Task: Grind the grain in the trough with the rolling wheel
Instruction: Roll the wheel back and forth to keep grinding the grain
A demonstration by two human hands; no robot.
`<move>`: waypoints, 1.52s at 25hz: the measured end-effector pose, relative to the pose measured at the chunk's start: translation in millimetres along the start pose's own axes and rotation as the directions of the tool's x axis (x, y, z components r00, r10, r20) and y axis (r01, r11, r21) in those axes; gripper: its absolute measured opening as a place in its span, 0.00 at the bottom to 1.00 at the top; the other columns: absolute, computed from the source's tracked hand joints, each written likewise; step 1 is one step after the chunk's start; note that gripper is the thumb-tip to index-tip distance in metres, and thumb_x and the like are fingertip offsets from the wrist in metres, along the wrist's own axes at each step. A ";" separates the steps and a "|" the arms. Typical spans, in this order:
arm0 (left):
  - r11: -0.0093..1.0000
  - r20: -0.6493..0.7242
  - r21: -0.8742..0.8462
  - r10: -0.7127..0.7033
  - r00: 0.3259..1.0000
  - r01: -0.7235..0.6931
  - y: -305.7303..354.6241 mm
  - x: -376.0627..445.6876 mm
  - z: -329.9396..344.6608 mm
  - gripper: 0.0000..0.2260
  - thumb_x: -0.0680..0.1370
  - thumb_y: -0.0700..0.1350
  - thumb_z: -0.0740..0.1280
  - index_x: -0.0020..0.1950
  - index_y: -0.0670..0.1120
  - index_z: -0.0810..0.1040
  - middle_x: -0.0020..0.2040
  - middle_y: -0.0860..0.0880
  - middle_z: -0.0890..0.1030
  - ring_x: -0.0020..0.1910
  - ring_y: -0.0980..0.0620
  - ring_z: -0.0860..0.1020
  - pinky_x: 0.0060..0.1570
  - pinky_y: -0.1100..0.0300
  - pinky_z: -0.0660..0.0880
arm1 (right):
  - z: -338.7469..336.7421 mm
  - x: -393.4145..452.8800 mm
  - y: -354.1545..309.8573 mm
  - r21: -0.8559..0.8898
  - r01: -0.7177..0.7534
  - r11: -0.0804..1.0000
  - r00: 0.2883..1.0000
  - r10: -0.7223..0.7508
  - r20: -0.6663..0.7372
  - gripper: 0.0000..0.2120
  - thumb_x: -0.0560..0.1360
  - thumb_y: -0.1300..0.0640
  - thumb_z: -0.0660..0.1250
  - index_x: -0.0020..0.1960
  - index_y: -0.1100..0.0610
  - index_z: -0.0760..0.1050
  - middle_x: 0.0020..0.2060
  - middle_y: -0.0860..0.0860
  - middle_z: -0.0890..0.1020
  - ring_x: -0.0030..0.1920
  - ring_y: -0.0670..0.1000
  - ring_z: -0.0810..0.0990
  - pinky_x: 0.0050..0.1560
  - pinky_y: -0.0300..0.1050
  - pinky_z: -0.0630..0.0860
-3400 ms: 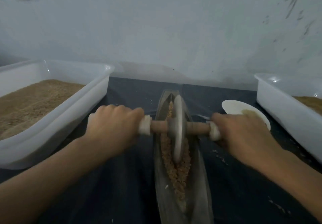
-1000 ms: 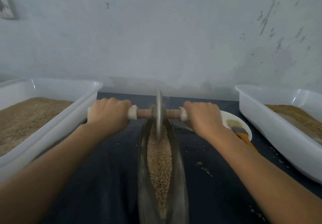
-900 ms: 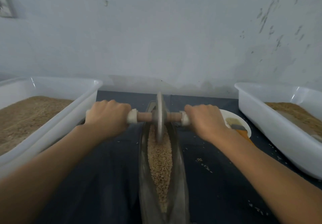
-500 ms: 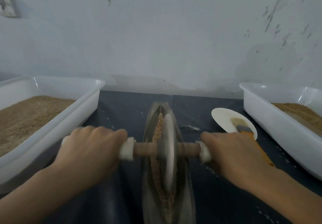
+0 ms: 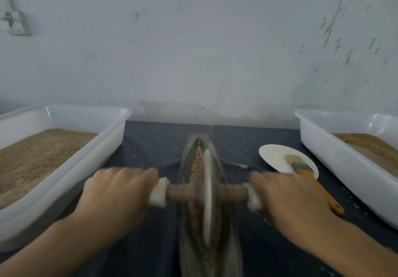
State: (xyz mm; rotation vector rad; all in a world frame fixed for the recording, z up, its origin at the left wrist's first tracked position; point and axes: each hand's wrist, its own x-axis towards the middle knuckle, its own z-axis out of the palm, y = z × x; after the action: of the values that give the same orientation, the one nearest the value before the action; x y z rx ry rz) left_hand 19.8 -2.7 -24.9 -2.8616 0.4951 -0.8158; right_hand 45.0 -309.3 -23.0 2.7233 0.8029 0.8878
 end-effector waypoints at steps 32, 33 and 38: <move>0.967 0.214 0.097 -0.252 0.944 0.236 -6.9 95.0 16.2 0.04 0.74 0.54 0.65 0.44 0.55 0.72 0.43 0.53 0.78 0.37 0.52 0.71 0.39 0.57 0.68 | 28.5 102.8 13.7 -0.038 -0.135 0.990 0.961 0.141 0.239 0.10 0.74 0.48 0.66 0.51 0.48 0.69 0.46 0.50 0.80 0.46 0.55 0.79 0.40 0.47 0.68; 0.971 0.209 0.094 -0.237 0.949 0.221 -5.2 88.6 13.4 0.05 0.74 0.54 0.65 0.43 0.56 0.70 0.43 0.54 0.78 0.36 0.53 0.70 0.39 0.57 0.68 | 26.8 94.7 15.4 -0.010 -0.125 0.992 0.959 0.124 0.256 0.10 0.73 0.48 0.67 0.51 0.48 0.69 0.45 0.49 0.80 0.45 0.55 0.79 0.41 0.47 0.70; 0.992 0.250 0.062 -0.122 0.961 0.110 21.8 0.6 -29.4 0.15 0.70 0.60 0.66 0.37 0.60 0.59 0.32 0.58 0.69 0.30 0.59 0.66 0.31 0.61 0.59 | -4.0 2.6 -1.9 0.116 0.040 0.992 0.982 -0.060 0.177 0.27 0.52 0.46 0.77 0.41 0.41 0.61 0.28 0.44 0.73 0.26 0.47 0.75 0.25 0.49 0.74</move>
State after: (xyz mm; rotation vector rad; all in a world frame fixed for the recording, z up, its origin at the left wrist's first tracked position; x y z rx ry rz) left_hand -1.5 -24.3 -4.2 -2.9142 0.2743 -0.4578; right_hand 43.6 -306.3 -19.1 2.8147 0.9042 0.5911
